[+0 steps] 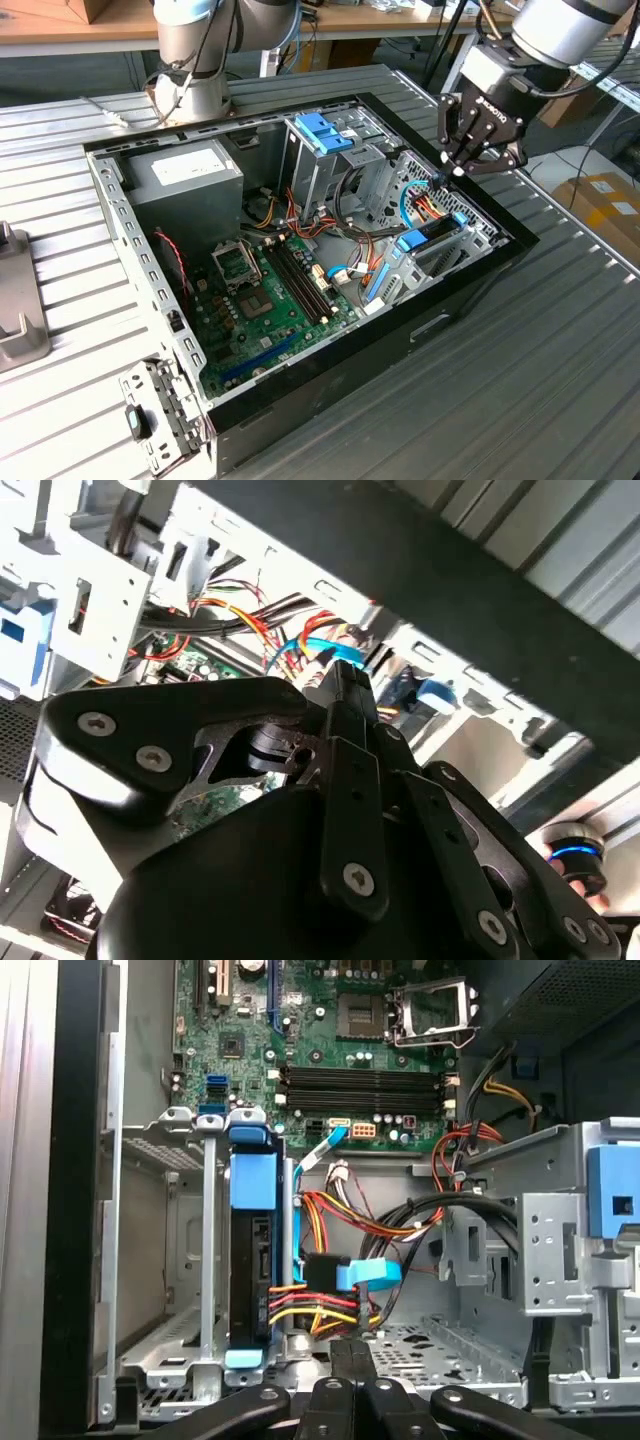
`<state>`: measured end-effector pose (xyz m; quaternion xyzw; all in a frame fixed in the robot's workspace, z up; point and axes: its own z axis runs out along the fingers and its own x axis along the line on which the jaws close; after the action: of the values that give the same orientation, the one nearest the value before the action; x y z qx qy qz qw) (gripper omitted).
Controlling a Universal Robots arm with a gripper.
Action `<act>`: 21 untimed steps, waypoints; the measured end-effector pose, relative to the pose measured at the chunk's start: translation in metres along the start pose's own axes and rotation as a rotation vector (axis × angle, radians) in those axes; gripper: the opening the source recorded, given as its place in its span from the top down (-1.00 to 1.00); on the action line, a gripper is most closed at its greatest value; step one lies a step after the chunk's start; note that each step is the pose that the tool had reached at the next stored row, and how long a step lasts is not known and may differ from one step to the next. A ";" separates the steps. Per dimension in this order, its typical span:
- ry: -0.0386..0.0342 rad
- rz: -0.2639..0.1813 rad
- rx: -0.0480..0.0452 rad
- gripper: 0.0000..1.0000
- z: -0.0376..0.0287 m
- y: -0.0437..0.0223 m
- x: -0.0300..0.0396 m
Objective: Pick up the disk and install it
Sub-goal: 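Insert the second disk wire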
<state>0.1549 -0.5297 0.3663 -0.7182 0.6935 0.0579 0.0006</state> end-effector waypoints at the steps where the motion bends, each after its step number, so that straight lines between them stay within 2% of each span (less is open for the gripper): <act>1: 0.0001 0.000 0.0010 0.79 0.0005 0.0047 -0.0021; 5: 0.0002 0.000 0.0020 0.79 0.0016 0.0114 -0.0083; 10: 0.0000 0.000 0.0021 0.79 0.0033 0.0156 -0.0238; 16: 0.0001 0.000 0.0025 0.79 0.0042 0.0258 -0.0254; 18: -0.0008 0.000 0.0025 0.79 0.0043 0.0265 -0.0248; 21: -0.0009 0.000 0.0025 0.79 0.0038 0.0267 -0.0198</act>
<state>0.1274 -0.5107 0.3663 -0.7182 0.6935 0.0573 0.0018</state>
